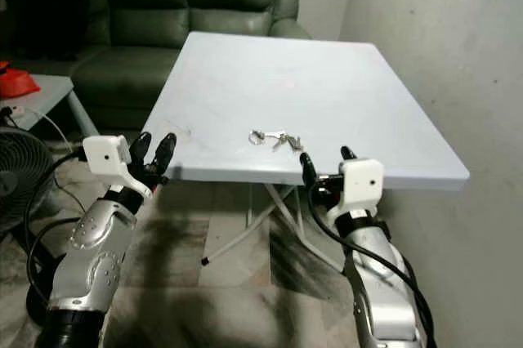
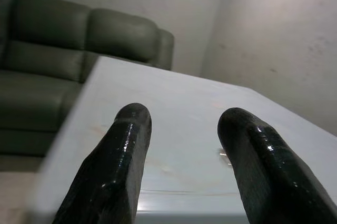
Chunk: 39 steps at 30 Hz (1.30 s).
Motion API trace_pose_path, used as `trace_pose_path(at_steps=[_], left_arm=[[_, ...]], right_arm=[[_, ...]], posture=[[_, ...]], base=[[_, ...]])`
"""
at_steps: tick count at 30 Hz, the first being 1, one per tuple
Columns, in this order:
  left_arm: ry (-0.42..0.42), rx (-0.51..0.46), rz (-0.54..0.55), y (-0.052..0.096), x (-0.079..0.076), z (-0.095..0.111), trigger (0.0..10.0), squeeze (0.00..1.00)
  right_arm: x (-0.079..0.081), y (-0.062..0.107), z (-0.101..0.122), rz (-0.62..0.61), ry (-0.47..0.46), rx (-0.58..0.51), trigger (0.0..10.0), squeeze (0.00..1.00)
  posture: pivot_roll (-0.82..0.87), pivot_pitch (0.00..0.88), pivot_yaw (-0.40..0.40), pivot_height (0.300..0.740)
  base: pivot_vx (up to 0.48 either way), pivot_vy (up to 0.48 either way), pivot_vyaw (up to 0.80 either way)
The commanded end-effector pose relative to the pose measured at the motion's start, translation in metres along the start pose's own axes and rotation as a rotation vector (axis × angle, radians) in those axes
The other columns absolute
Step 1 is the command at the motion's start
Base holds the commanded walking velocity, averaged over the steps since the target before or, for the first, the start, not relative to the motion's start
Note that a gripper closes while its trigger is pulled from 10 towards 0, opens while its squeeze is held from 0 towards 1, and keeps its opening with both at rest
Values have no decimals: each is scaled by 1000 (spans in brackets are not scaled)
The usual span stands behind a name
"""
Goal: Hang keys on a hook
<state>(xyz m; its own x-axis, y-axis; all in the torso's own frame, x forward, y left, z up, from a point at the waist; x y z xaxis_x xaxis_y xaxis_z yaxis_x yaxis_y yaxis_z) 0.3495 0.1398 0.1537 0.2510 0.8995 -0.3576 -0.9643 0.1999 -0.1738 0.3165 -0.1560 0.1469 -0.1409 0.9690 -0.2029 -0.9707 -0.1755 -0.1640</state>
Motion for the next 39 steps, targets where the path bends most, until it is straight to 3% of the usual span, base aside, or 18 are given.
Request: trace_pose_path(at_steps=[1, 11, 20, 25, 39], left_arm=[[-13, -12, 23, 1, 8, 5, 10000, 0], [-9, -17, 31, 1, 8, 5, 10000, 0], [29, -7, 63, -1, 10, 3, 10000, 0], [-9, -11, 80, -1, 12, 3, 10000, 0], [4, 9, 62, -1, 10, 2, 10000, 0]], right_arm=[[7, -4, 8, 21, -5, -29, 10000, 0], [8, -5, 9, 33, -2, -30, 10000, 0], [9, -7, 10, 41, 1, -32, 10000, 0], [9, -7, 11, 43, -3, -35, 10000, 0], [11, -9, 14, 49, -6, -43, 10000, 0]], posture=[[-69, 0, -57, 740], [-70, 0, -61, 740], [-71, 0, -62, 740], [-72, 0, -62, 740], [-70, 0, -59, 740]], base=[[0, 480, 0], [0, 392, 0], [0, 0, 0], [0, 0, 0], [132, 0, 0]])
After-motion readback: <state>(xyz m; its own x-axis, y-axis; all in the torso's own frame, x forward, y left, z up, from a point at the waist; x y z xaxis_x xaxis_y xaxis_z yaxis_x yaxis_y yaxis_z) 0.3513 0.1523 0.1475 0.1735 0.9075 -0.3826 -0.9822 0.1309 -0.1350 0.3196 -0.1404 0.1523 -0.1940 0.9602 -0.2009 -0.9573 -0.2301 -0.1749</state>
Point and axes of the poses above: a point about 5 cm out from each wrist's last joint towards the gripper, its own y axis pointing back from the gripper into the wrist, its own z axis along the axis of the wrist's last joint, x = y × z, the point moved 4 cm from there along -y, pointing out of the wrist towards the gripper, and after that the axes turned 10 degrees about y, right-handed, at the moved point
